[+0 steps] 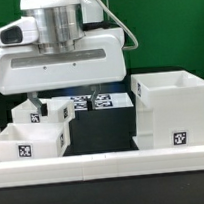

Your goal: Assemble drawer

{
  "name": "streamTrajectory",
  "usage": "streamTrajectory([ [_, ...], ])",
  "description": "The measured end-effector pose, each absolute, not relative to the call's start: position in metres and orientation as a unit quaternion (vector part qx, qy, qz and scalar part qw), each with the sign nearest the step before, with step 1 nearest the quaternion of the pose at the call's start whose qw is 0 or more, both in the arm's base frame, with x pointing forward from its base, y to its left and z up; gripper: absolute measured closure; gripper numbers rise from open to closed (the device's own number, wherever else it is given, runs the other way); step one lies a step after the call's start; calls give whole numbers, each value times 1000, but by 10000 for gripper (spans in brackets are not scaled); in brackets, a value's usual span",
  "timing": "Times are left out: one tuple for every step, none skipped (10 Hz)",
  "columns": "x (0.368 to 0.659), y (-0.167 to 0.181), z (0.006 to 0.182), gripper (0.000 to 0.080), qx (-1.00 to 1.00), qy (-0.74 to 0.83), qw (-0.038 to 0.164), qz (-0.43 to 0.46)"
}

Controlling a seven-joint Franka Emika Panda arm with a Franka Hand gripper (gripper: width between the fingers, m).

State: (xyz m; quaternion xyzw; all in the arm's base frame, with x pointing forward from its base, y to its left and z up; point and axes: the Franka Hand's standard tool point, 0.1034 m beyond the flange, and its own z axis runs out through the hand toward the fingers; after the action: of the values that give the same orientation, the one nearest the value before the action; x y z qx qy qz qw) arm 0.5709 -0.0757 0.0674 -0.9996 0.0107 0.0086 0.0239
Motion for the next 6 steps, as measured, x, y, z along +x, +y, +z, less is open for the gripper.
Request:
streamTrajectory([
  [567,-81,57,150,-999,17,23,17],
  [564,-85,49,150,-999,28,26,22],
  [562,-86,43,150,-999,30,26,26],
  [559,-85,37,150,-999,32,27,30],
  [559,-87,30,150,-999,34,27,29],
  [558,-88,24,150,-999,34,24,27],
])
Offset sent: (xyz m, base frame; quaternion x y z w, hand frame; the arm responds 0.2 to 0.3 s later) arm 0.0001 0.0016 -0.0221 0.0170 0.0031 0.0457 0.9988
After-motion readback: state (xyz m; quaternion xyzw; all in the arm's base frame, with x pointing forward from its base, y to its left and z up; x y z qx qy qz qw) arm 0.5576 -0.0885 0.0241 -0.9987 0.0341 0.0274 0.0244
